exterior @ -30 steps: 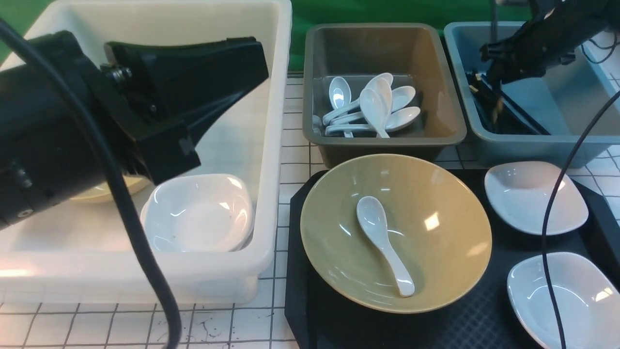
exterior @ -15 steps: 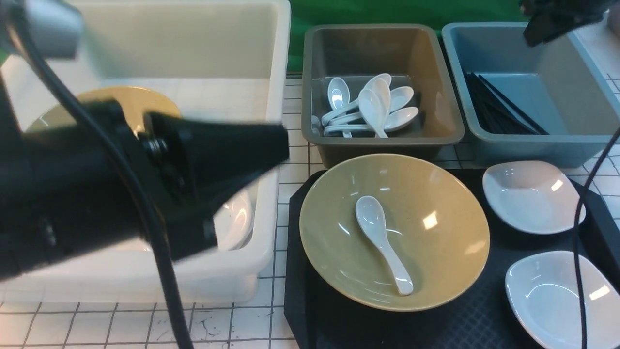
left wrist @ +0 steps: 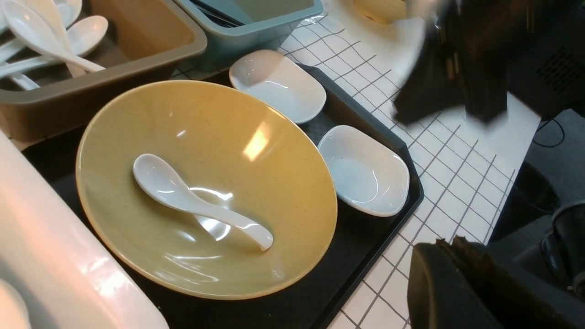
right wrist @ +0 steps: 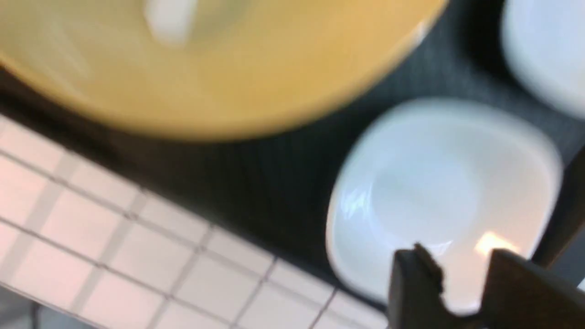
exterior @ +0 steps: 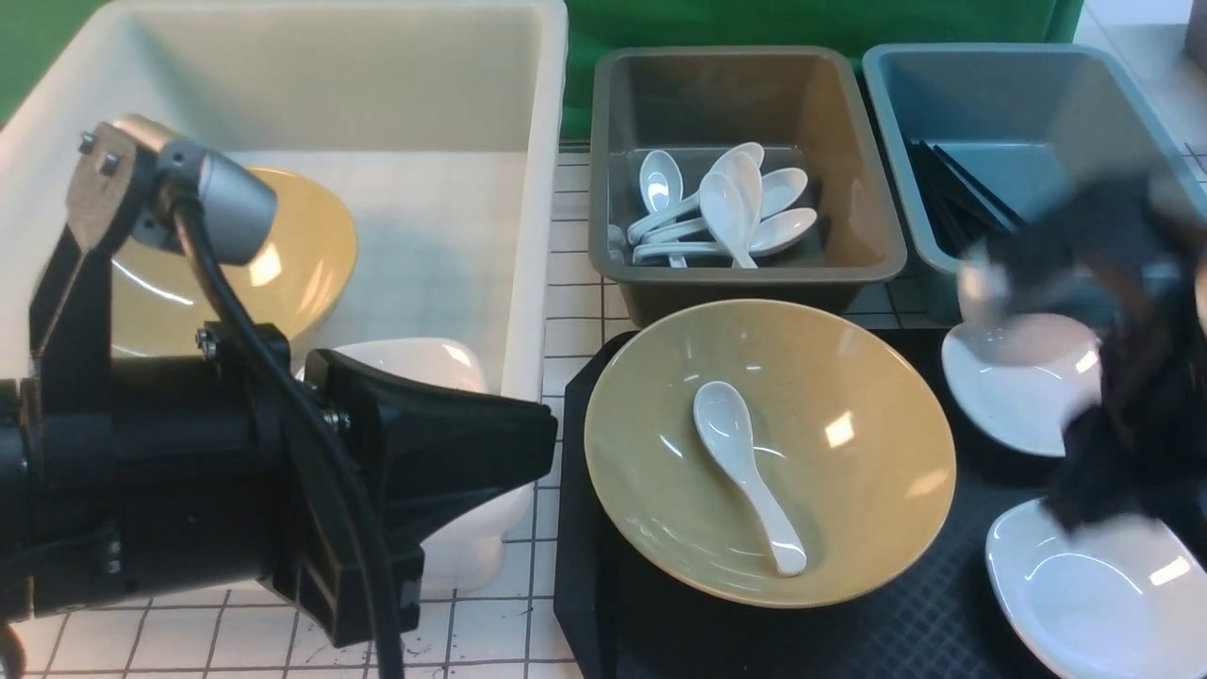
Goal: On white black table put chopsticks spoon bowls plates into blue grey white boxes.
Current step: 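Reach for and grasp the small white dish on the black tray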
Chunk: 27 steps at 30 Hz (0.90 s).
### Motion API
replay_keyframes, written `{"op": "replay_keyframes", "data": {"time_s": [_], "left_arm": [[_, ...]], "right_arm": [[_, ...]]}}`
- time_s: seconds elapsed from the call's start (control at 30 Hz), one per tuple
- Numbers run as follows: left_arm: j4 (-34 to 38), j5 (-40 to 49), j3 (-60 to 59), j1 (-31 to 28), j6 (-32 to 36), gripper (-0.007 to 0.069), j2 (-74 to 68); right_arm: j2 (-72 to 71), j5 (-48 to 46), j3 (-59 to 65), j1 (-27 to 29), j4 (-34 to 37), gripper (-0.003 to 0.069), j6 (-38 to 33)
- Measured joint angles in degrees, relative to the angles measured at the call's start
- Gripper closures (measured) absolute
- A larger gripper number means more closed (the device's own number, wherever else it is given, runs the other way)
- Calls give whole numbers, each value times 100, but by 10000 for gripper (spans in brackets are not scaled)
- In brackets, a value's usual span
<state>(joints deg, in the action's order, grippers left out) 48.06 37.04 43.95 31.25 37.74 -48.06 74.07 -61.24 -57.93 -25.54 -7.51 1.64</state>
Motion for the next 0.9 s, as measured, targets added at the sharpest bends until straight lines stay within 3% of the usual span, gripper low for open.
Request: {"op": "replay_keyframes", "data": {"time_s": [0.2,0.4,0.7,0.8,0.9], "left_arm": [[6,-13,0,0,0,624,0],[6,-42,0,0,-2,624,0],[6,-54,0,0,-2,624,0],[10,-69,0,0,-2,624,0],[10,-86,0,0,-2,624,0]], "right_arm": [[33,1398,1378,-68,-116,194,577],[802,2466,1585,-45,-349,136,747],[1674,2667,1523,262,-431,160,703],[1726,2615,1506,262,-431,219,639],[1736,2480,1481,262,-474,344,569]]}}
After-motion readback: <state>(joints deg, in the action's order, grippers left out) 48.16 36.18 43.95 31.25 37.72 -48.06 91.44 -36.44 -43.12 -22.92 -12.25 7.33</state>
